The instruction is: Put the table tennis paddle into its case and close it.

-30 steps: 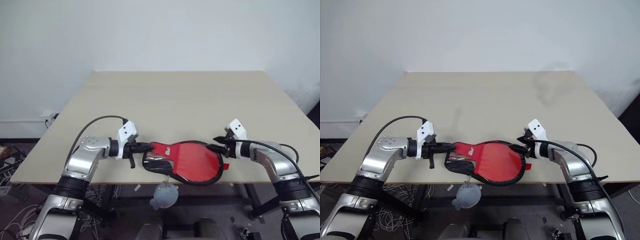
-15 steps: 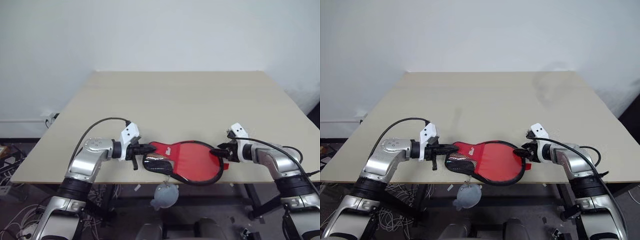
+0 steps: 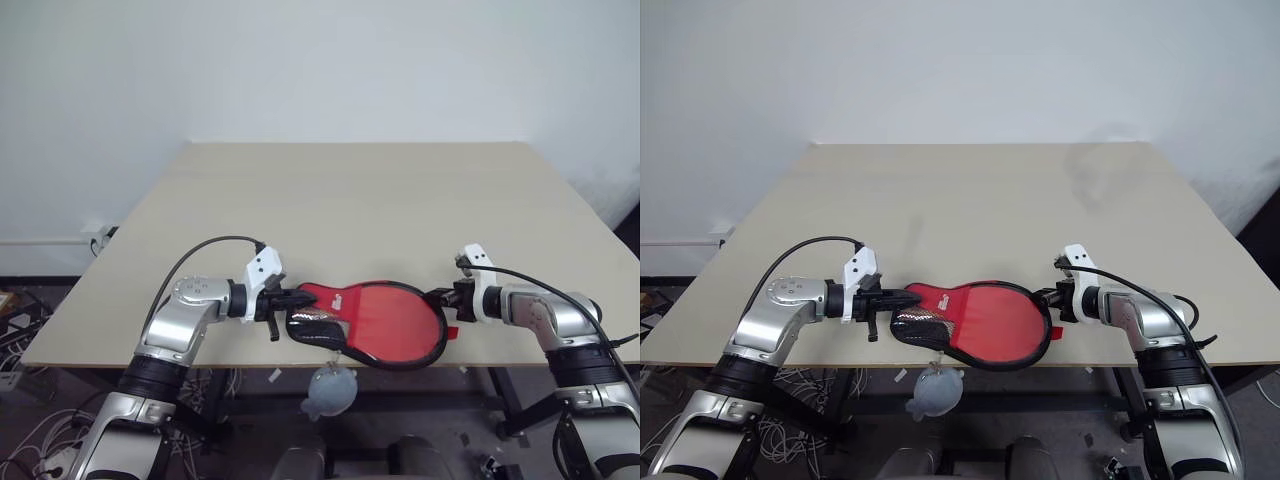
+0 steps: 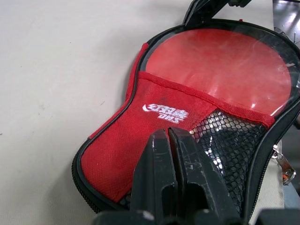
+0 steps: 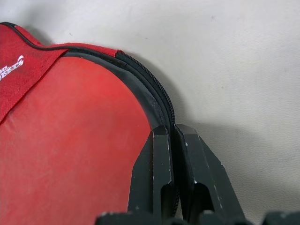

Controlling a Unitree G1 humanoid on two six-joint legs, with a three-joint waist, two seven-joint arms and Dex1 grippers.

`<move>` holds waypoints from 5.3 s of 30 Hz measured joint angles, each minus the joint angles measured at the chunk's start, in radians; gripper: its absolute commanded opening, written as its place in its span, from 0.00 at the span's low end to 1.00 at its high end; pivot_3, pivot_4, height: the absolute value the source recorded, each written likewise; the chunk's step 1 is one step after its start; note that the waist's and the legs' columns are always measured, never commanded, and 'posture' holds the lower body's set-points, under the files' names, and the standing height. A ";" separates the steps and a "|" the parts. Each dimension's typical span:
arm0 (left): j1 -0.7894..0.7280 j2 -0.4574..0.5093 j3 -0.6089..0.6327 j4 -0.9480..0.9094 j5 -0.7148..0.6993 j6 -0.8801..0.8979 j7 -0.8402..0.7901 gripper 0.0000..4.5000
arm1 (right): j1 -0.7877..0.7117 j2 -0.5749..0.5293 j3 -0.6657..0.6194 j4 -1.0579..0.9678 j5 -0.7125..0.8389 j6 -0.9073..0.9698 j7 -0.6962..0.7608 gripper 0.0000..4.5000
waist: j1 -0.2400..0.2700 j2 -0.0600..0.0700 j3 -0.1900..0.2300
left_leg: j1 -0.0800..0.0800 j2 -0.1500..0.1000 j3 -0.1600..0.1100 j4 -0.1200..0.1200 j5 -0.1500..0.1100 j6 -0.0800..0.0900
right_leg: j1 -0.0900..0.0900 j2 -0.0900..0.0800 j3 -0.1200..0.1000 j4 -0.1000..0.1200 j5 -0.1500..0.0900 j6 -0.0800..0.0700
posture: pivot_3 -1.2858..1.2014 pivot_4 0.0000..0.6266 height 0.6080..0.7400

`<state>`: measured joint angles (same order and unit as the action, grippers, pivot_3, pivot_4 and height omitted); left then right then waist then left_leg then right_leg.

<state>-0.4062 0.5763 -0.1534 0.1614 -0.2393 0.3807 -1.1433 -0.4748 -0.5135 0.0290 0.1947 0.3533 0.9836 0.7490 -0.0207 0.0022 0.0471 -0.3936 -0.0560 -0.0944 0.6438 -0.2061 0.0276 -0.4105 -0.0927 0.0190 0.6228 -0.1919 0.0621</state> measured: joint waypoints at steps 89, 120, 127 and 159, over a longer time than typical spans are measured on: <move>-0.240 -0.207 -0.290 0.225 0.260 -0.255 -0.007 0.16 | -0.106 0.182 0.034 0.207 -0.196 -0.456 -0.177 0.56 | -0.025 0.006 0.004 | 0.002 0.002 0.001 0.002 0.001 0.001 | 0.002 0.005 0.004 0.001 0.003 -0.003 | 0.52 0.00 1.00; -0.187 -0.047 -0.139 0.356 0.198 -0.291 0.094 0.13 | -0.140 0.179 0.096 0.203 -0.200 -0.247 -0.148 0.56 | -0.036 0.003 0.002 | 0.016 0.013 0.003 -0.002 -0.001 -0.002 | 0.010 0.014 0.004 0.002 0.001 -0.005 | 0.52 0.00 1.00; -0.230 -0.017 -0.141 0.445 0.229 -0.316 0.131 0.13 | -0.132 0.179 0.113 0.184 -0.200 -0.247 -0.146 0.56 | -0.050 0.000 0.000 | 0.017 0.023 0.000 -0.005 -0.003 -0.005 | 0.006 0.024 0.003 0.003 0.003 -0.009 | 0.52 0.00 1.00; -0.305 0.124 -0.147 0.687 0.309 -0.320 0.242 0.13 | -0.108 0.179 0.143 0.151 -0.200 -0.247 -0.135 0.56 | -0.077 -0.001 0.000 | 0.034 0.051 0.000 -0.017 -0.011 -0.019 | 0.000 0.043 -0.011 0.002 0.006 -0.019 | 0.52 0.00 1.00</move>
<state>-0.7109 0.7001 -0.3001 0.8484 0.0699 0.0608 -0.9014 -0.5831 -0.3340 0.1720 0.3455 0.1537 0.7368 0.6138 -0.0977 0.0014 0.0466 -0.3599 -0.0046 -0.0944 0.6271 -0.2175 0.0091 -0.4104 -0.0493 0.0079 0.6252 -0.1862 0.0434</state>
